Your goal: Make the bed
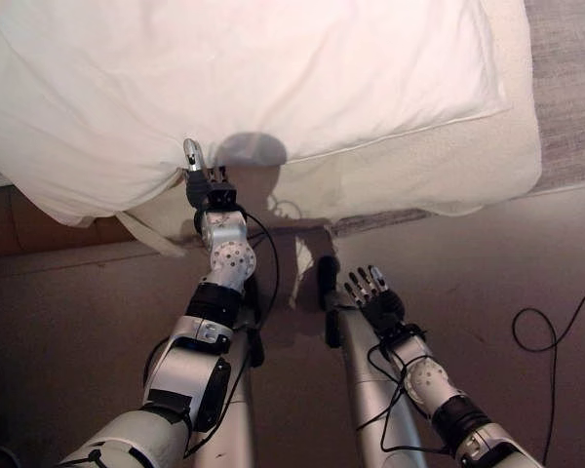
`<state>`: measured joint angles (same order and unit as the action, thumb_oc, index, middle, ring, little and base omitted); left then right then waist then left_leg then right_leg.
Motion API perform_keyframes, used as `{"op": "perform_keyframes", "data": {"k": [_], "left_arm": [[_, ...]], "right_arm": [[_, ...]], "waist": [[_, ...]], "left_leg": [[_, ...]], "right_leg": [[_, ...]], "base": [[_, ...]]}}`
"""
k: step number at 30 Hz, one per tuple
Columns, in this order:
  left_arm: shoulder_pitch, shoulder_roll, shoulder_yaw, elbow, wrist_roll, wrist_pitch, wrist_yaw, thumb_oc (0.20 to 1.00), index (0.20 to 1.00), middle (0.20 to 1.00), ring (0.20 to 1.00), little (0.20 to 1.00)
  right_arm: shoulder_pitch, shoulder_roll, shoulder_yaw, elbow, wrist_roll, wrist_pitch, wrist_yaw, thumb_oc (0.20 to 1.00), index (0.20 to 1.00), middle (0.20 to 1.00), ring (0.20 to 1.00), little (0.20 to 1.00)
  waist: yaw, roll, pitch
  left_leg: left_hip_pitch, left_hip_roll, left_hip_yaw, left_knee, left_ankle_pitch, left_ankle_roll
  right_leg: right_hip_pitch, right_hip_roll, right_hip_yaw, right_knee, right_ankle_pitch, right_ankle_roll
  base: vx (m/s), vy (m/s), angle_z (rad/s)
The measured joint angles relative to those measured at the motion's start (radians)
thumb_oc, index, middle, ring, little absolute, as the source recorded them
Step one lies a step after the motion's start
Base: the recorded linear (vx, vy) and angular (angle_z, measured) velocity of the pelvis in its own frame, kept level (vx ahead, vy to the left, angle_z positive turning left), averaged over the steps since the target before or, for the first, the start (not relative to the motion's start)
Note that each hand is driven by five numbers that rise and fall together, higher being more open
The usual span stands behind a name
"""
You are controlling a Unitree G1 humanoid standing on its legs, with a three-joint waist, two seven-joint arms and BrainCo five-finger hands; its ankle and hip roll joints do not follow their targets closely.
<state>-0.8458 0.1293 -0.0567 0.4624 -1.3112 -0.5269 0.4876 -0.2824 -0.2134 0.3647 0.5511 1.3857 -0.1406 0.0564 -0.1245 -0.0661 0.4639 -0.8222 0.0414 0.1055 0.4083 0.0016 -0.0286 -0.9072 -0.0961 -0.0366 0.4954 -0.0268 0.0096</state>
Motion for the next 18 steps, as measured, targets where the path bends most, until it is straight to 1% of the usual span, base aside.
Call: {"op": "perform_keyframes", "data": {"k": [3, 4, 5, 6, 18], "left_arm": [[-0.039, 0.005, 0.0, 0.0, 0.0, -0.01, -0.003, 1.0, 1.0, 1.0, 1.0, 1.0], [-0.045, 0.01, 0.0, 0.0, -0.001, -0.01, -0.008, 0.865, 0.865, 0.865, 0.865, 0.865], [-0.049, 0.013, 0.0, 0.0, -0.001, -0.01, -0.008, 0.661, 0.661, 0.661, 0.661, 0.661], [-0.054, 0.019, 0.0, 0.0, -0.001, -0.01, -0.012, 0.2, 0.2, 0.2, 0.2, 0.2], [-0.054, 0.022, 0.0, -0.021, -0.001, -0.029, -0.039, 0.2, 0.2, 0.2, 0.2, 0.2]], "right_arm": [[0.0, -0.001, 0.001, 0.0, 0.0, 0.0, 0.0, 1.0, 1.0, 1.0, 1.0, 1.0], [0.001, -0.001, 0.004, 0.0, 0.0, 0.0, 0.0, 1.0, 1.0, 1.0, 1.0, 1.0], [0.002, -0.001, 0.004, 0.0, 0.0, 0.0, 0.0, 1.0, 1.0, 1.0, 1.0, 1.0], [0.002, -0.001, 0.005, 0.0, 0.0, 0.0, 0.0, 1.0, 1.0, 1.0, 1.0, 1.0], [0.006, 0.002, 0.005, 0.0, 0.0, 0.0, 0.003, 1.0, 1.0, 1.0, 1.0, 1.0]], "waist": [[0.001, 0.0, 0.0], [-0.004, 0.0, 0.0], [-0.004, 0.0, 0.0], [-0.003, 0.0, 0.0], [-0.001, 0.0, 0.0]], "left_leg": [[-0.014, 0.002, 0.0, 0.002, 0.0, 0.0], [-0.014, 0.002, 0.0, 0.003, 0.0, 0.0], [-0.014, 0.002, 0.0, 0.003, 0.0, 0.0], [-0.015, 0.003, 0.0, 0.003, 0.0, -0.001], [-0.014, 0.002, -0.001, 0.003, -0.001, -0.001]], "right_leg": [[-0.013, 0.002, 0.0, 0.002, 0.001, -0.001], [-0.014, 0.002, 0.0, 0.0, 0.001, -0.002], [-0.014, 0.003, 0.0, 0.0, 0.001, -0.002], [-0.014, 0.003, 0.0, 0.001, 0.002, -0.002], [-0.013, 0.003, 0.0, 0.004, 0.002, -0.002]], "base": [[0.0, 0.0, 0.0], [0.0, 0.0, 0.0], [0.0, 0.0, 0.0], [0.0, 0.0, 0.0], [0.0, 0.0, 0.0]]}}
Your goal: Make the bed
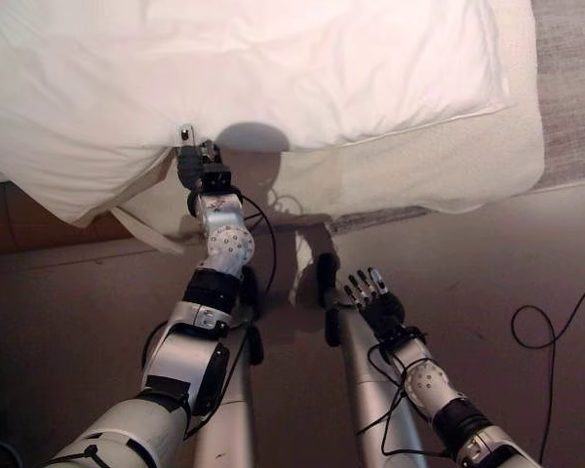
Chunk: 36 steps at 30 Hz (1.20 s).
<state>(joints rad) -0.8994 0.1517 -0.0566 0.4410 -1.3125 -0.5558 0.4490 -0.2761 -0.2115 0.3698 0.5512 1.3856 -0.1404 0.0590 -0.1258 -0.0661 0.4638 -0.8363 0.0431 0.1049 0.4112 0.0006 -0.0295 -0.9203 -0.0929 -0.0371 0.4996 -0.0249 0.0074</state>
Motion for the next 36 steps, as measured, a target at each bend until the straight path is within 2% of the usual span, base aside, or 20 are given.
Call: {"op": "perform_keyframes", "data": {"k": [9, 14, 16, 17, 18, 26, 28, 36], "left_arm": [[0.038, -0.037, -0.003, -0.167, -0.001, -0.001, -0.04, 0.2, 0.2, 0.2, 0.2, 0.2], [0.112, -0.087, -0.012, -0.289, -0.002, 0.0, -0.059, 0.2, 0.2, 0.2, 0.2, 0.2], [0.125, -0.09, -0.017, -0.31, -0.002, -0.001, -0.062, 0.2, 0.2, 0.2, 0.2, 0.2], [0.143, -0.094, -0.045, -0.345, -0.002, 0.0, -0.064, 0.2, 0.2, 0.2, 0.2, 0.2], [0.155, -0.096, -0.056, -0.367, -0.002, 0.0, -0.064, 0.2, 0.2, 0.2, 0.2, 0.2], [0.287, -0.094, -0.075, -0.466, 0.001, 0.0, -0.084, 0.2, 0.2, 0.2, 0.2, 0.2], [0.293, -0.093, -0.078, -0.478, 0.002, 0.0, -0.082, 0.2, 0.2, 0.2, 0.2, 0.2], [0.312, -0.081, -0.07, -0.541, 0.053, 0.0, -0.015, 0.2, 0.2, 0.2, 0.2, 0.2]], "right_arm": [[-0.058, 0.011, 0.036, 0.0, 0.001, 0.002, 0.02, 1.0, 1.0, 1.0, 1.0, 1.0], [-0.182, 0.081, 0.05, 0.009, 0.028, 0.004, 0.023, 1.0, 1.0, 1.0, 1.0, 1.0], [-0.195, 0.083, 0.058, 0.009, 0.04, 0.005, 0.026, 1.0, 1.0, 1.0, 1.0, 1.0], [-0.254, 0.095, 0.062, 0.01, 0.06, 0.009, 0.037, 1.0, 1.0, 1.0, 1.0, 1.0], [-0.274, 0.095, 0.063, 0.014, 0.063, 0.01, 0.038, 1.0, 1.0, 1.0, 1.0, 1.0], [-0.367, 0.109, 0.042, -0.019, 0.194, 0.008, 0.074, 1.0, 1.0, 1.0, 1.0, 1.0], [-0.374, 0.119, 0.026, -0.035, 0.22, 0.006, 0.078, 1.0, 1.0, 1.0, 1.0, 1.0], [-0.427, 0.114, -0.036, -0.043, 0.237, -0.013, 0.085, 1.0, 1.0, 1.0, 1.0, 1.0]], "waist": [[0.006, 0.0, 0.0], [0.036, 0.003, 0.001], [0.036, 0.003, 0.001], [0.062, 0.005, 0.002], [0.07, 0.005, 0.002], [0.117, 0.04, 0.018], [0.118, 0.063, 0.03], [0.143, 0.081, 0.04]], "left_leg": [[0.005, -0.006, -0.009, 0.0, 0.0, 0.0], [0.012, -0.01, -0.017, -0.004, 0.003, 0.002], [0.012, -0.009, -0.022, -0.005, 0.003, 0.002], [0.016, -0.013, -0.028, -0.005, 0.003, 0.002], [0.018, -0.014, -0.029, -0.006, 0.004, 0.003], [0.031, -0.037, -0.058, -0.013, 0.008, 0.006], [0.032, -0.044, -0.074, -0.012, 0.008, 0.007], [0.034, -0.051, -0.083, -0.012, 0.008, 0.007]], "right_leg": [[0.01, -0.002, -0.003, 0.001, 0.0, -0.001], [0.018, -0.008, -0.017, 0.003, 0.002, -0.005], [0.021, -0.009, -0.021, 0.002, 0.001, -0.006], [0.028, -0.013, -0.029, 0.003, -0.002, -0.006], [0.03, -0.015, -0.029, 0.004, -0.003, -0.006], [0.049, -0.045, -0.058, 0.033, -0.036, -0.002], [0.059, -0.053, -0.072, 0.035, -0.041, -0.001], [0.061, -0.062, -0.08, 0.049, -0.056, 0.0]], "base": [[0.0, 0.0, 0.0], [-0.01, -0.002, 0.03], [-0.01, -0.003, 0.09], [-0.01, -0.009, 0.08], [-0.02, -0.013, 0.13], [0.0, 0.016, 0.16], [0.01, 0.028, 0.16], [0.0, 0.032, 0.05]]}}
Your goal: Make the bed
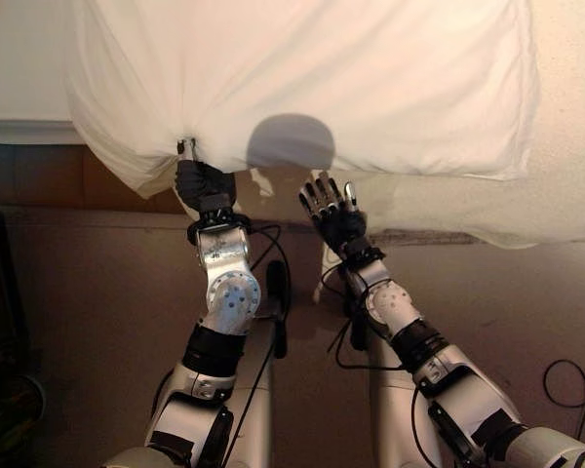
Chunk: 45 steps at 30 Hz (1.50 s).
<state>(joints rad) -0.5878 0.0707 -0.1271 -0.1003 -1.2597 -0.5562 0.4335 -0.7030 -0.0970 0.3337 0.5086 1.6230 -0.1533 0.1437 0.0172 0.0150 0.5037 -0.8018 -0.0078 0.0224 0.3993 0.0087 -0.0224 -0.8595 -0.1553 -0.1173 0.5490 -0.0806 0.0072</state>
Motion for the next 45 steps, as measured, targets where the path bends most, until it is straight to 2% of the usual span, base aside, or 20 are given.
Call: {"op": "perform_keyframes", "data": {"k": [7, 11, 18, 23, 26, 30, 35, 36, 37, 38, 42, 43, 44, 45], "left_arm": [[0.008, 0.002, 0.026, 0.0, 0.069, 0.0, 0.054, 0.2, 0.2, 0.2, 0.2, 0.2], [0.007, 0.009, 0.028, 0.0, 0.071, 0.003, 0.068, 0.2, 0.2, 0.2, 0.2, 0.2], [0.022, 0.035, 0.041, 0.0, 0.14, 0.003, 0.124, 0.2, 0.2, 0.2, 0.2, 0.2], [0.03, 0.036, 0.104, 0.005, 0.187, 0.025, 0.18, 0.2, 0.2, 0.2, 0.2, 0.2], [0.032, 0.05, 0.131, 0.02, 0.189, 0.037, 0.202, 0.2, 0.2, 0.2, 0.2, 0.2], [0.033, 0.07, 0.187, 0.058, 0.232, 0.073, 0.238, 0.2, 0.2, 0.2, 0.2, 0.2], [0.032, 0.094, 0.238, 0.087, 0.267, 0.084, 0.273, 0.2, 0.2, 0.2, 0.2, 0.2], [0.033, 0.101, 0.238, 0.087, 0.267, 0.084, 0.277, 0.2, 0.2, 0.2, 0.2, 0.2], [0.033, 0.102, 0.24, 0.087, 0.267, 0.084, 0.277, 0.2, 0.2, 0.2, 0.2, 0.2], [0.035, 0.102, 0.241, 0.087, 0.267, 0.084, 0.278, 0.2, 0.2, 0.2, 0.2, 0.2], [0.041, 0.102, 0.244, 0.086, 0.266, 0.084, 0.272, 0.2, 0.2, 0.2, 0.2, 0.2], [0.042, 0.101, 0.244, 0.086, 0.265, 0.084, 0.263, 0.376, 0.376, 0.376, 0.376, 0.376], [0.044, 0.101, 0.244, 0.086, 0.265, 0.084, 0.259, 0.442, 0.442, 0.442, 0.442, 0.442], [0.055, 0.101, 0.247, 0.085, 0.264, 0.083, 0.252, 0.558, 0.558, 0.558, 0.558, 0.558]], "right_arm": [[-0.039, -0.004, -0.06, 0.0, 0.018, -0.03, -0.001, 1.0, 1.0, 1.0, 1.0, 1.0], [-0.072, -0.011, -0.137, 0.0, 0.022, -0.057, -0.002, 1.0, 1.0, 1.0, 1.0, 1.0], [-0.101, -0.039, -0.208, -0.017, 0.03, -0.105, -0.039, 1.0, 1.0, 1.0, 1.0, 1.0], [-0.089, -0.054, -0.232, -0.082, 0.029, -0.15, -0.1, 1.0, 1.0, 1.0, 1.0, 1.0], [-0.08, -0.075, -0.244, -0.115, 0.026, -0.153, -0.129, 1.0, 1.0, 1.0, 1.0, 1.0], [-0.076, -0.094, -0.247, -0.123, 0.004, -0.159, -0.167, 1.0, 1.0, 1.0, 1.0, 1.0], [-0.07, -0.113, -0.249, -0.124, -0.002, -0.167, -0.189, 1.0, 1.0, 1.0, 1.0, 1.0], [-0.068, -0.114, -0.25, -0.124, -0.002, -0.169, -0.195, 0.479, 0.479, 0.479, 0.479, 0.479], [-0.066, -0.117, -0.25, -0.124, -0.002, -0.169, -0.197, 0.235, 0.235, 0.235, 0.235, 0.235], [-0.062, -0.117, -0.257, -0.124, -0.002, -0.169, -0.197, 0.2, 0.2, 0.2, 0.2, 0.2], [-0.055, -0.12, -0.271, -0.124, -0.002, -0.17, -0.197, 0.2, 0.2, 0.2, 0.2, 0.2], [-0.053, -0.12, -0.271, -0.133, -0.002, -0.171, -0.197, 0.2, 0.2, 0.2, 0.2, 0.2], [-0.05, -0.12, -0.271, -0.141, -0.002, -0.172, -0.196, 0.2, 0.2, 0.2, 0.2, 0.2], [-0.046, -0.121, -0.271, -0.155, -0.002, -0.172, -0.194, 0.2, 0.2, 0.2, 0.2, 0.2]], "waist": [[0.004, 0.012, 0.006], [0.027, 0.018, 0.007], [0.027, 0.02, 0.007], [0.024, 0.031, 0.008], [0.024, 0.042, 0.008], [0.021, 0.045, 0.007], [0.021, 0.045, 0.007], [0.021, 0.045, 0.007], [0.021, 0.045, 0.007], [0.022, 0.045, 0.007], [0.021, 0.045, 0.007], [0.021, 0.045, 0.007], [0.021, 0.045, 0.007], [0.021, 0.045, 0.007]], "left_leg": [[0.0, -0.002, 0.001, 0.0, 0.0, 0.0], [0.001, -0.002, 0.002, 0.001, 0.0, 0.0], [0.0, -0.002, 0.003, -0.001, 0.0, 0.0], [0.0, -0.001, 0.005, 0.0, -0.001, 0.0], [0.0, -0.001, 0.005, 0.0, -0.001, -0.001], [0.0, 0.003, 0.008, 0.006, -0.004, -0.003], [0.0, 0.007, 0.023, 0.011, -0.007, -0.003], [0.0, 0.008, 0.024, 0.012, -0.008, -0.004], [0.0, 0.009, 0.025, 0.012, -0.009, -0.004], [0.0, 0.01, 0.026, 0.012, -0.009, -0.005], [0.0, 0.013, 0.027, 0.013, -0.01, -0.006], [0.0, 0.013, 0.027, 0.012, -0.01, -0.006], [0.0, 0.013, 0.027, 0.012, -0.01, -0.006], [0.0, 0.013, 0.027, 0.012, -0.01, -0.006]], "right_leg": [[-0.003, -0.004, -0.001, 0.01, -0.006, 0.0], [-0.007, -0.004, 0.0, 0.015, -0.008, -0.003], [-0.008, -0.005, 0.001, 0.015, -0.008, -0.003], [-0.009, -0.005, 0.002, 0.016, -0.01, -0.004], [-0.01, -0.005, 0.002, 0.017, -0.01, -0.004], [-0.01, -0.002, 0.005, 0.019, -0.01, -0.005], [-0.019, 0.002, 0.02, 0.026, -0.01, -0.006], [-0.02, 0.004, 0.022, 0.027, -0.01, -0.006], [-0.02, 0.005, 0.023, 0.026, -0.01, -0.006], [-0.02, 0.007, 0.024, 0.026, -0.01, -0.006], [-0.021, 0.01, 0.024, 0.025, -0.01, -0.007], [-0.021, 0.01, 0.024, 0.025, -0.01, -0.007], [-0.021, 0.01, 0.024, 0.025, -0.01, -0.007], [-0.021, 0.01, 0.024, 0.025, -0.01, -0.007]], "base": [[0.0, 0.013, 0.02], [0.0, 0.0, 0.0], [0.0, 0.0, 0.0], [0.0, 0.0, 0.0], [0.0, 0.0, 0.0], [0.0, 0.004, -0.01], [0.0, -0.001, -0.07], [0.0, -0.008, -0.04], [0.0, -0.009, -0.04], [0.0, 0.0, 0.0], [0.0, 0.0, 0.0], [0.0, 0.0, 0.0], [0.0, 0.0, 0.0], [0.0, 0.0, 0.0]]}}
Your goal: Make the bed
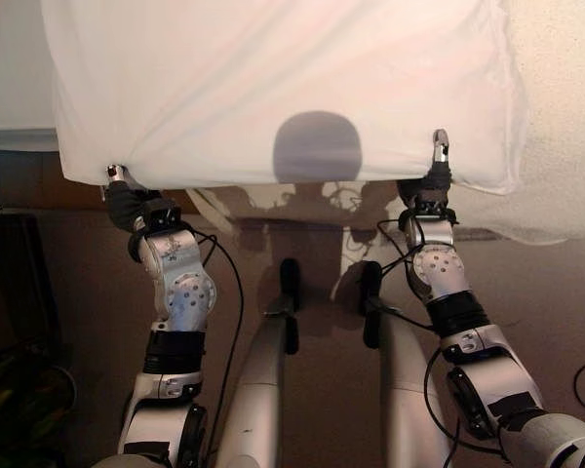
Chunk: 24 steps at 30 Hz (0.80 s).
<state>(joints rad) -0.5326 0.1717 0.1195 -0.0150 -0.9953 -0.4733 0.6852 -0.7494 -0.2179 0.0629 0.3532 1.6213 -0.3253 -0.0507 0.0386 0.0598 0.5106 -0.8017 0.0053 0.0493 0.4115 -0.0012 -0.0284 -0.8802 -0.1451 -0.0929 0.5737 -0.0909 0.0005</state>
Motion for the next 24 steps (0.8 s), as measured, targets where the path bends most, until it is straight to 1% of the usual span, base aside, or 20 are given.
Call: {"op": "perform_keyframes", "data": {"k": [1, 3, 7, 9, 11, 12, 15, 18, 19, 21, 23, 24], "left_arm": [[0.019, 0.0, 0.003, -0.002, 0.0, -0.002, -0.013, 0.878, 0.878, 0.878, 0.878, 0.878], [0.057, 0.0, 0.01, -0.005, 0.0, -0.003, -0.028, 1.0, 1.0, 1.0, 1.0, 1.0], [0.113, 0.001, 0.023, -0.006, -0.004, -0.016, -0.042, 1.0, 1.0, 1.0, 1.0, 1.0], [0.143, 0.0, 0.022, -0.012, -0.032, -0.022, -0.076, 1.0, 1.0, 1.0, 1.0, 1.0], [0.157, -0.001, 0.024, -0.013, -0.067, -0.023, -0.102, 1.0, 1.0, 1.0, 1.0, 1.0], [0.179, -0.009, 0.024, -0.017, -0.108, -0.023, -0.135, 1.0, 1.0, 1.0, 1.0, 1.0], [0.211, -0.03, 0.025, -0.017, -0.184, -0.024, -0.19, 1.0, 1.0, 1.0, 1.0, 1.0], [0.244, -0.051, 0.0, -0.005, -0.257, -0.018, -0.257, 1.0, 1.0, 1.0, 1.0, 1.0], [0.253, -0.055, -0.009, 0.001, -0.274, -0.012, -0.272, 1.0, 1.0, 1.0, 1.0, 1.0], [0.269, -0.062, -0.063, 0.064, -0.324, 0.029, -0.333, 1.0, 1.0, 1.0, 1.0, 1.0], [0.278, -0.067, -0.133, 0.136, -0.364, 0.098, -0.4, 1.0, 1.0, 1.0, 1.0, 1.0], [0.279, -0.067, -0.16, 0.159, -0.367, 0.112, -0.419, 1.0, 1.0, 1.0, 1.0, 1.0]], "right_arm": [[0.0, -0.003, 0.001, -0.004, 0.0, 0.0, 0.007, 0.2, 0.2, 0.2, 0.2, 0.2], [0.004, -0.004, 0.004, -0.028, 0.0, 0.0, 0.019, 0.2, 0.2, 0.2, 0.2, 0.2], [0.006, -0.003, 0.007, -0.069, 0.0, -0.001, 0.025, 0.2, 0.2, 0.2, 0.2, 0.2], [0.012, -0.002, 0.01, -0.083, 0.0, -0.001, 0.032, 0.2, 0.2, 0.2, 0.2, 0.2], [0.019, -0.002, 0.011, -0.09, 0.0, -0.001, 0.036, 0.2, 0.2, 0.2, 0.2, 0.2], [0.047, -0.003, 0.012, -0.137, 0.0, -0.001, 0.044, 0.2, 0.2, 0.2, 0.2, 0.2], [0.081, 0.005, 0.019, -0.199, 0.0, -0.001, 0.056, 0.2, 0.2, 0.2, 0.2, 0.2], [0.124, 0.006, 0.041, -0.287, 0.0, -0.001, 0.064, 0.2, 0.2, 0.2, 0.2, 0.2], [0.134, 0.006, 0.05, -0.307, 0.0, -0.002, 0.066, 0.2, 0.2, 0.2, 0.2, 0.2], [0.156, -0.005, 0.084, -0.354, 0.0, -0.001, 0.077, 0.2, 0.2, 0.2, 0.2, 0.2], [0.163, -0.012, 0.12, -0.378, 0.0, 0.0, 0.101, 0.2, 0.2, 0.2, 0.2, 0.2], [0.167, -0.012, 0.131, -0.391, 0.0, 0.0, 0.108, 0.2, 0.2, 0.2, 0.2, 0.2]], "waist": [[0.001, 0.0, 0.0], [0.002, 0.0, 0.0], [0.006, 0.0, 0.0], [0.006, 0.0, 0.0], [0.006, 0.0, 0.0], [0.007, 0.0, 0.0], [0.005, 0.0, 0.0], [0.003, 0.0, 0.0], [0.003, 0.0, 0.0], [0.002, -0.001, 0.0], [-0.006, -0.002, -0.001], [-0.011, -0.003, -0.001]], "left_leg": [[0.0, 0.0, 0.0, 0.0, 0.0, 0.0], [0.0, 0.0, 0.0, 0.0, 0.0, 0.0], [0.0, -0.001, -0.001, 0.001, 0.0, 0.0], [0.0, -0.001, -0.001, 0.001, 0.0, 0.0], [0.0, -0.001, -0.001, 0.0, 0.0, 0.0], [0.0, -0.001, 0.0, -0.001, 0.0, 0.0], [0.0, -0.001, 0.0, -0.001, 0.0, 0.0], [0.001, -0.001, 0.001, -0.001, 0.0, 0.0], [0.001, -0.001, 0.001, -0.001, 0.0, 0.0], [0.005, -0.002, 0.002, 0.0, 0.0, 0.0], [0.005, -0.003, 0.002, 0.001, 0.0, 0.0], [0.005, -0.003, 0.002, 0.002, 0.0, 0.001]], "right_leg": [[0.0, 0.0, 0.0, 0.0, 0.0, 0.0], [0.0, 0.0, 0.0, 0.001, 0.0, 0.0], [0.0, -0.001, 0.0, 0.003, 0.0, 0.0], [0.0, -0.001, 0.0, 0.004, 0.0, 0.0], [0.0, -0.001, -0.001, 0.004, 0.0, 0.0], [0.0, -0.001, -0.001, 0.002, 0.0, 0.0], [0.001, -0.001, -0.001, 0.001, -0.001, 0.0], [0.001, 0.0, 0.0, 0.001, -0.001, 0.0], [0.002, 0.0, 0.0, 0.001, -0.001, 0.0], [0.006, 0.0, 0.0, 0.001, -0.001, 0.0], [0.006, 0.003, 0.001, 0.001, 0.001, 0.001], [0.007, 0.003, 0.001, -0.001, 0.001, 0.002]], "base": [[0.0, 0.0, 0.0], [0.0, 0.0, 0.0], [0.0, 0.0, 0.0], [0.0, 0.0, 0.0], [0.0, 0.0, 0.0], [0.0, 0.0, 0.0], [0.0, 0.0, 0.0], [0.0, 0.0, 0.0], [0.0, 0.0, 0.0], [0.0, 0.0, 0.0], [0.0, 0.0, 0.0], [0.0, 0.0, 0.0]]}}
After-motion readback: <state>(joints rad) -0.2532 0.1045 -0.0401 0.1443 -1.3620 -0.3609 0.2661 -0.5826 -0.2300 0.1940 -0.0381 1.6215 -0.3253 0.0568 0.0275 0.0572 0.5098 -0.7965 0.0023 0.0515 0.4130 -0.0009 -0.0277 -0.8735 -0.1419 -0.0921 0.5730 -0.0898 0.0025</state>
